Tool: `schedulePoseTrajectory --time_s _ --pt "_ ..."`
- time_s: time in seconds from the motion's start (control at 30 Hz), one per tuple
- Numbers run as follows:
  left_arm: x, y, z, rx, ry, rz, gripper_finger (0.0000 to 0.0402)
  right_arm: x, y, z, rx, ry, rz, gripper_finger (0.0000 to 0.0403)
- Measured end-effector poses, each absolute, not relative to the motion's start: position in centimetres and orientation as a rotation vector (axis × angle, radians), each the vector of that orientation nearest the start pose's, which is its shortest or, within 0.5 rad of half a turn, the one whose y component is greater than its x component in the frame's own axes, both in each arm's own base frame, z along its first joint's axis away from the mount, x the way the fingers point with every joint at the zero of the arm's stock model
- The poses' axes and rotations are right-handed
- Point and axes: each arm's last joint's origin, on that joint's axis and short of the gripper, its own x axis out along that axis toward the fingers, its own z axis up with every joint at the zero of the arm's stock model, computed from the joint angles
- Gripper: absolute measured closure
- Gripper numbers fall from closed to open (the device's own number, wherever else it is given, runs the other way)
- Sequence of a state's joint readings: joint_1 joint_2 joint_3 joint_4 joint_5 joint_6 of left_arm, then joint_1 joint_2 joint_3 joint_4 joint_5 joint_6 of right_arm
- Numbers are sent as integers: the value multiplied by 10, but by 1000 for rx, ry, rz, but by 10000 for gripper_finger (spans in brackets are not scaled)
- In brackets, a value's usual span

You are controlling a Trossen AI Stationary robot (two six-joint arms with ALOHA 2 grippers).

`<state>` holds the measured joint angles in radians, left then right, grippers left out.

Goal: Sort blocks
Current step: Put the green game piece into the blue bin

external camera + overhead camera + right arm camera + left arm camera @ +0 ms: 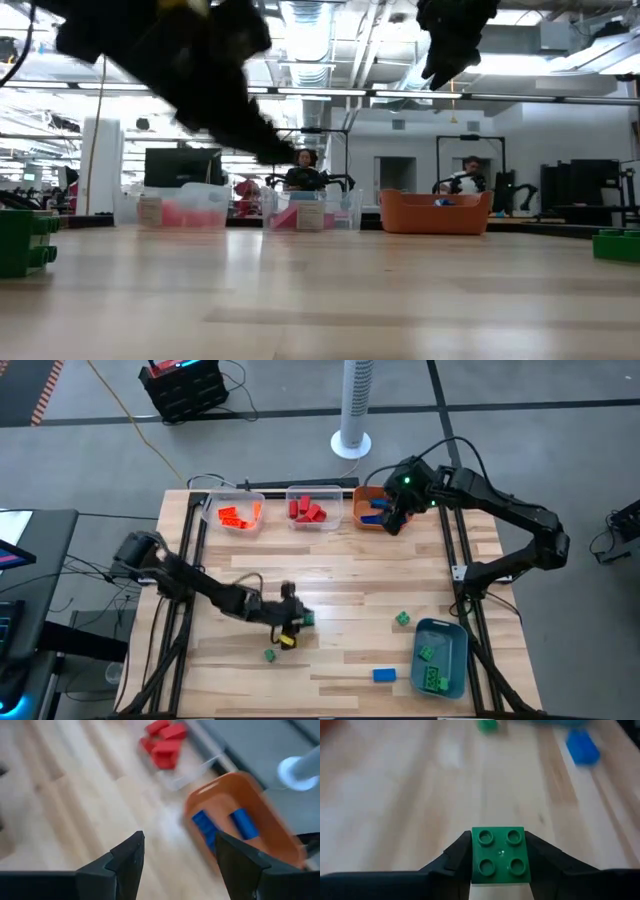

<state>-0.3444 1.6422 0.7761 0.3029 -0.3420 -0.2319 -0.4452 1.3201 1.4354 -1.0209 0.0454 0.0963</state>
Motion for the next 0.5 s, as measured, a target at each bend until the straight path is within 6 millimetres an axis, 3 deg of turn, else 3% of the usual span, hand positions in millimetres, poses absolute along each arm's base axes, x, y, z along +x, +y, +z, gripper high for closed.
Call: schedulePoseTrajectory --time_s 0.3,0.5 --pt "288 -25 249 196 335 240 270 245 -73 357 603 654 -326 159" --pt "272 5 278 372 270 309 270 281 -44 356 783 345 -165 159"
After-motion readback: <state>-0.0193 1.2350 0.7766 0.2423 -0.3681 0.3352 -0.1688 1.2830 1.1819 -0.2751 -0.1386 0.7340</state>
